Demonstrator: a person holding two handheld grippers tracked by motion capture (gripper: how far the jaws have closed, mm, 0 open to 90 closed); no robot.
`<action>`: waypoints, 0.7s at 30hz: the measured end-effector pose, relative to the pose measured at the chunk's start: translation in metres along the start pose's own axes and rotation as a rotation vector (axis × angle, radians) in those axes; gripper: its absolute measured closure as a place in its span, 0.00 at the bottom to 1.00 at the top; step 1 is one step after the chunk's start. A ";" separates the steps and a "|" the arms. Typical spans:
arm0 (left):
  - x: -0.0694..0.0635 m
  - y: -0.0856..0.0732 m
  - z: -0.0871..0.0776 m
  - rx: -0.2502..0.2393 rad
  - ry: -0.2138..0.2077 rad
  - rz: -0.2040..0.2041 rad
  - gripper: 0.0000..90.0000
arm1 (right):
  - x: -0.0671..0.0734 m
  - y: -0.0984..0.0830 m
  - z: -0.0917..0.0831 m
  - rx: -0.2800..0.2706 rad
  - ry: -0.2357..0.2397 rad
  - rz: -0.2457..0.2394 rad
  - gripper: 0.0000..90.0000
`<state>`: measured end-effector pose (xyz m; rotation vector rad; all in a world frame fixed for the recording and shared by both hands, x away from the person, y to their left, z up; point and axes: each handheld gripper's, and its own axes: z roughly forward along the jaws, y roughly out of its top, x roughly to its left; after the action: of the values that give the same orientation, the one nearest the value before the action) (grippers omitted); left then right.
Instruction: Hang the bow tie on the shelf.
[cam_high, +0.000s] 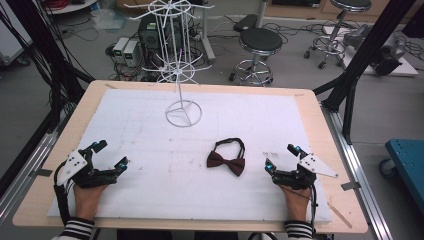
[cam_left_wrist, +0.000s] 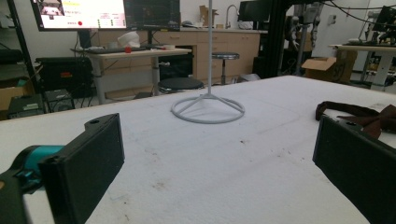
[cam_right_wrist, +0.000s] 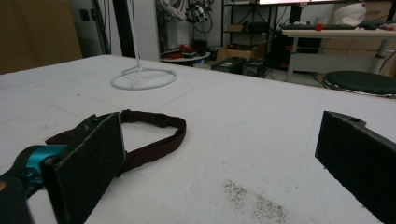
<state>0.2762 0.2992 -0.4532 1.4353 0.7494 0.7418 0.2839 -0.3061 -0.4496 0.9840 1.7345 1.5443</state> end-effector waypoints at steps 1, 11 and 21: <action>0.000 0.000 0.000 -0.001 0.000 -0.001 0.03 | 0.000 0.000 0.000 0.001 0.000 0.000 0.01; -0.001 0.000 0.000 -0.002 -0.001 0.002 0.03 | 0.003 0.000 0.000 0.008 -0.005 -0.018 0.01; -0.001 0.000 0.000 0.000 -0.001 0.007 0.03 | 0.003 0.001 0.000 0.007 -0.006 -0.016 0.01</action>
<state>0.2759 0.2984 -0.4531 1.4390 0.7439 0.7462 0.2824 -0.3038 -0.4489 0.9750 1.7403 1.5254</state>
